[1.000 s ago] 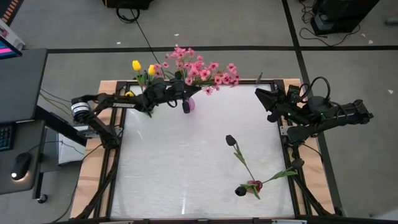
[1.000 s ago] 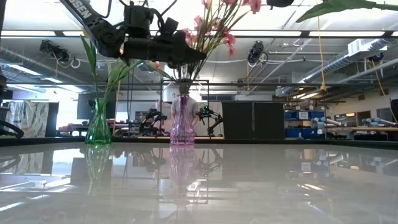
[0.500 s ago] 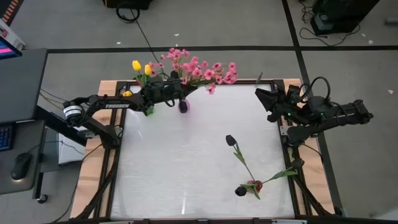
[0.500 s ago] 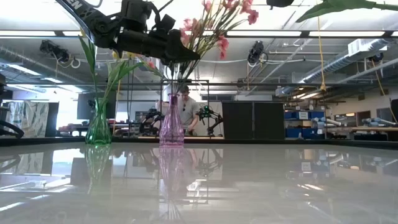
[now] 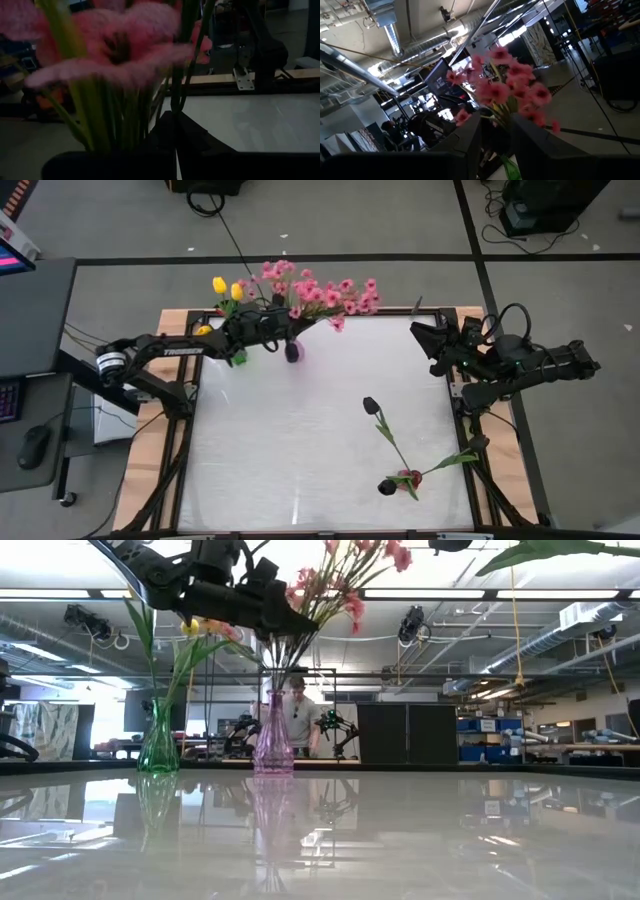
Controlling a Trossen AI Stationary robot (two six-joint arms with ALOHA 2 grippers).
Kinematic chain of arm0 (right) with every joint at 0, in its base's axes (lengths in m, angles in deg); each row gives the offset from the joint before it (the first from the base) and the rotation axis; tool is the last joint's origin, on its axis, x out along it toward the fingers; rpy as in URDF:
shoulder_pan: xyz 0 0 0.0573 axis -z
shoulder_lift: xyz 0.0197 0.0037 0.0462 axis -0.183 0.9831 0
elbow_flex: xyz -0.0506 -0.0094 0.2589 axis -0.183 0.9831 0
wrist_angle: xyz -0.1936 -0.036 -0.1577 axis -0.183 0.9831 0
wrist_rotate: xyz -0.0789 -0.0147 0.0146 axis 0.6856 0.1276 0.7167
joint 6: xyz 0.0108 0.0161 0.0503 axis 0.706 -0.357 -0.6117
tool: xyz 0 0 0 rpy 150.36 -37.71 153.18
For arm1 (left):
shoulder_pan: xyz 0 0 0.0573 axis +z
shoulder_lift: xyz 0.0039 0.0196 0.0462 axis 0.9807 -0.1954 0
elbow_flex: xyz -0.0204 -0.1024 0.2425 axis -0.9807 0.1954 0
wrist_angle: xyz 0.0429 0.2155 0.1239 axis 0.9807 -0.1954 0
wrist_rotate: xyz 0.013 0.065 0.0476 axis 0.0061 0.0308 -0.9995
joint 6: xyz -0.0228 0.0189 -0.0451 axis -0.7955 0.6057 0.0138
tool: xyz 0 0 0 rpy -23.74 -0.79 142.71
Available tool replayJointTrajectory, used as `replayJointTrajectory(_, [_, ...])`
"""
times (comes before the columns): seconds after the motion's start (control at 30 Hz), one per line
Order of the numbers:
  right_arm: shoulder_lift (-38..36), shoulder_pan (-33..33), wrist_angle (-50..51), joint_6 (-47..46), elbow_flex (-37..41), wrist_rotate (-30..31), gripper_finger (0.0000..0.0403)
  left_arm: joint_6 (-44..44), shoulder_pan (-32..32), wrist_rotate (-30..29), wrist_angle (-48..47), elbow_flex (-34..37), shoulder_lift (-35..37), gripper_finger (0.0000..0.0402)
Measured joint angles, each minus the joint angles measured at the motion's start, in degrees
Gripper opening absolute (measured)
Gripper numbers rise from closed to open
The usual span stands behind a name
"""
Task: Sort flowers into vase by color
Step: Put the pink flowers into the purple vase
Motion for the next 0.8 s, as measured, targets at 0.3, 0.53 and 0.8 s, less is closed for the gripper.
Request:
replayJointTrajectory(0.3, [0.0, 0.0, 0.0, 0.0, 0.0, 0.0, 0.0114, 0.0, -0.3, 0.0, -0.7, 0.0, 1.3, 0.0008])
replayJointTrajectory(0.53, [0.0, 0.0, 0.0, 0.0, 0.0, 0.0, 0.0114, -0.8, -0.4, 0.0, -1.8, 0.0, 1.2, 0.0008])
replayJointTrajectory(0.8, [0.0, 0.0, 0.0, 0.0, 0.0, 0.0, 0.0114, -0.8, -0.4, 0.0, -3.1, 0.0, 1.2, 0.0008])
